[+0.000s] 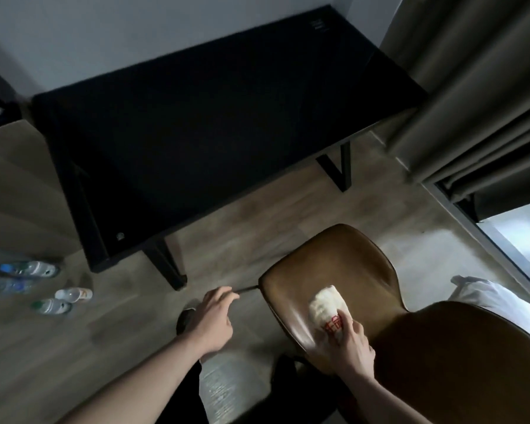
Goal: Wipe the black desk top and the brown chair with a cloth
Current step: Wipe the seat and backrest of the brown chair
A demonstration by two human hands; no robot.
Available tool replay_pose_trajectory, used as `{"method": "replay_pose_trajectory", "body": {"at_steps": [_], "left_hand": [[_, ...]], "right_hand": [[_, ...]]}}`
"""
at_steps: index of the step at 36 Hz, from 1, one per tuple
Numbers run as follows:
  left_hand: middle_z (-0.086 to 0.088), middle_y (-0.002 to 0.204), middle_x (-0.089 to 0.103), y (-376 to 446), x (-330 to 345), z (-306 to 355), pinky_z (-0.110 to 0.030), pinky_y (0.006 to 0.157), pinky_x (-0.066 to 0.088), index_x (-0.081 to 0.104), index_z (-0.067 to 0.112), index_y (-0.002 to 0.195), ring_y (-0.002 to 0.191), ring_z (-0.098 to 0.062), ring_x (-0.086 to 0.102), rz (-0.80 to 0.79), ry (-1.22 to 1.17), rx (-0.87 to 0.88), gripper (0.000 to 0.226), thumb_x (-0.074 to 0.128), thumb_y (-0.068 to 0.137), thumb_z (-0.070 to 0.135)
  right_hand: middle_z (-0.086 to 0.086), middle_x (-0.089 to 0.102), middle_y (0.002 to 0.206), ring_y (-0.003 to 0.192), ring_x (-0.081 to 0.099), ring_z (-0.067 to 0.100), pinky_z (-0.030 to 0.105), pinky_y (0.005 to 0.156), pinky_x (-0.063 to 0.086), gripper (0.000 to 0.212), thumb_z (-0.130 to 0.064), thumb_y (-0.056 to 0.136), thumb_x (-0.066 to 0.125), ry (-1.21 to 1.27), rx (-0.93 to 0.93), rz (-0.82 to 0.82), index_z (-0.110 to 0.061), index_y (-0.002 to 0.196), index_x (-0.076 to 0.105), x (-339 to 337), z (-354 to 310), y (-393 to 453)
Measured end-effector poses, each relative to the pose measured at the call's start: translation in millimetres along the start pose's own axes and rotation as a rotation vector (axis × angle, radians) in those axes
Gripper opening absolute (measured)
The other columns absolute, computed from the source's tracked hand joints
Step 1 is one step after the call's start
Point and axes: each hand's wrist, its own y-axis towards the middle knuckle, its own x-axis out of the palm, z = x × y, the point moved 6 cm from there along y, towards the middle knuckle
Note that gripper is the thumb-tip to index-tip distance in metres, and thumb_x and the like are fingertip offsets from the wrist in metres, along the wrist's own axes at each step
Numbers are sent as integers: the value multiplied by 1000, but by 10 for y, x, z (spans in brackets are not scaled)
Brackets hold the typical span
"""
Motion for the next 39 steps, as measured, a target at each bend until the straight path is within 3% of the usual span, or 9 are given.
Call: {"method": "replay_pose_trajectory", "body": {"at_steps": [6,11,16,19,23,25,30,34,39], "left_hand": [[8,158,28,108,670,329,-24,115,28,44,25,147,146,-16,27,-123,-36,-135,59,48,91,7],[11,157,26,401,1097,392,-29,115,32,43,27,147,144,-15,29,-170,-55,-182,54,48,96,11],[9,160,22,822,1449,258,-28,116,28,36,25,152,145,-18,28,-173,-49,-192,58,52,97,16],[7,162,18,1187,1659,106,-33,117,31,30,25,156,145,-20,29,-131,-50,-214,64,57,98,29],[4,165,15,1689,1942,-78,-39,119,30,24,26,160,147,-25,29,-52,-109,-231,73,57,98,46],[0,167,15,1893,2095,-191,-39,121,27,22,24,161,149,-27,27,-30,-160,-266,78,57,97,51],[-6,159,38,2115,2412,-455,-35,116,35,28,26,159,142,-25,43,64,-533,-397,89,72,86,52],[2,136,62,2132,2552,-609,-38,103,52,51,30,145,116,-20,64,186,-914,-483,92,88,62,44],[-2,122,68,2116,2625,-608,-30,78,58,59,22,136,96,-19,70,273,-1132,-462,66,86,76,13]], "right_hand": [[-3,31,155,140,33,25,44,114,28,70,-56,94,52,-105,-108,-44,-40,155,22,120,395,478],[-1,6,167,152,8,28,60,118,15,78,-62,92,51,-100,-145,-219,-41,157,14,575,494,894],[4,-1,168,153,-1,32,54,120,12,82,-54,93,52,-71,-174,-173,-35,160,9,884,441,1155],[8,1,167,151,-2,32,48,122,7,75,-60,93,32,-131,-182,-101,-30,160,15,1239,477,1358],[7,-12,168,152,-13,31,53,122,0,75,-63,98,29,8,-102,-68,-34,160,-1,1787,549,1536],[2,-11,168,153,-9,31,58,119,5,78,-70,91,20,7,-68,66,-41,160,-3,1870,534,1488],[2,25,164,149,20,33,65,110,26,77,-64,82,36,73,-108,314,-37,154,37,2005,489,1554],[-6,-2,168,153,-4,24,59,117,13,77,-71,85,22,-41,-129,292,-48,157,5,2046,583,1626],[-2,-4,168,154,-2,29,60,119,10,74,-69,93,21,-109,-166,297,-43,157,-4,1948,536,1682]]}}
